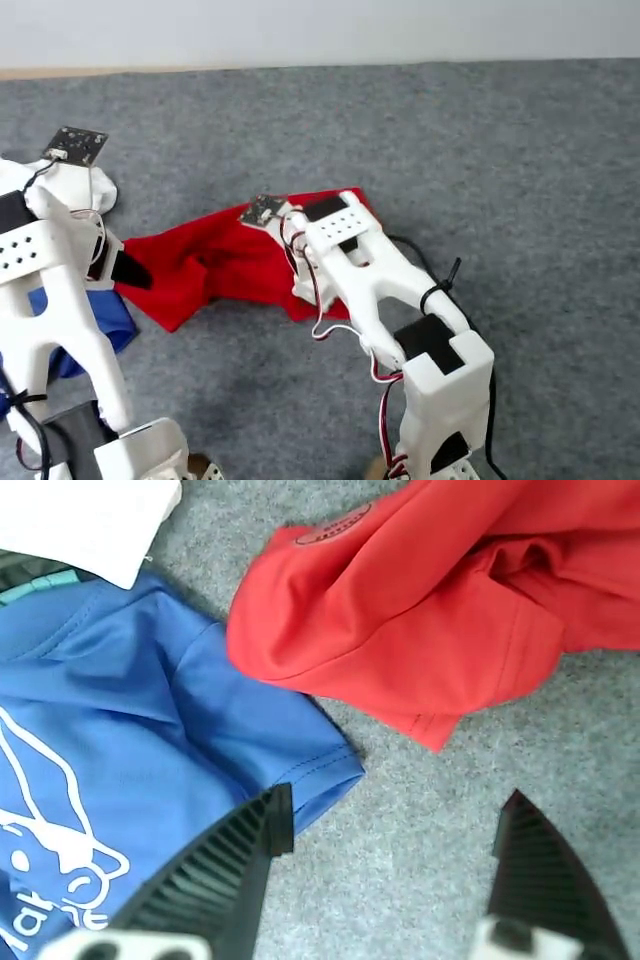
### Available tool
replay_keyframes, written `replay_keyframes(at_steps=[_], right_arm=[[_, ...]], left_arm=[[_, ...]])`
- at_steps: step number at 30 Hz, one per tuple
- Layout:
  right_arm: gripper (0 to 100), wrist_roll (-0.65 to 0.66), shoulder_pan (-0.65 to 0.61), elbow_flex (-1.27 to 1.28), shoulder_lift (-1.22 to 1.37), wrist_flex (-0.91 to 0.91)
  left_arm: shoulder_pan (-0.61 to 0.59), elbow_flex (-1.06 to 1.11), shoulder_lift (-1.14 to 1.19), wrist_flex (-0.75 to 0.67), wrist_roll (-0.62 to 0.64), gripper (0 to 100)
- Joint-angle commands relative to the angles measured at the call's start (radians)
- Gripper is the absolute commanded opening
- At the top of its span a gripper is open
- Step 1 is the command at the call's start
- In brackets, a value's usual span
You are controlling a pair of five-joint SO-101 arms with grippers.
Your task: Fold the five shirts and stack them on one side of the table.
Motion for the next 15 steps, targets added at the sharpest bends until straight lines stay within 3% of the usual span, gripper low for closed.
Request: replay_keyframes(at_steps=[1,7,15], right_arm=[[0.9,0.043,0.013,-0.081,-0.022,0.010],[1.0,0.071,0.018,-0.100,-0.025,0.019],[1.0,0.069,0.097,-0.285,-0.025,0.193]], left_arm=[[0.002,-0.002,-0.005,0.005,0.008,32],[0.049,-0.002,-0.005,0.003,0.008,32],[0.107,-0.002,-0.006,0.011,0.008,32]])
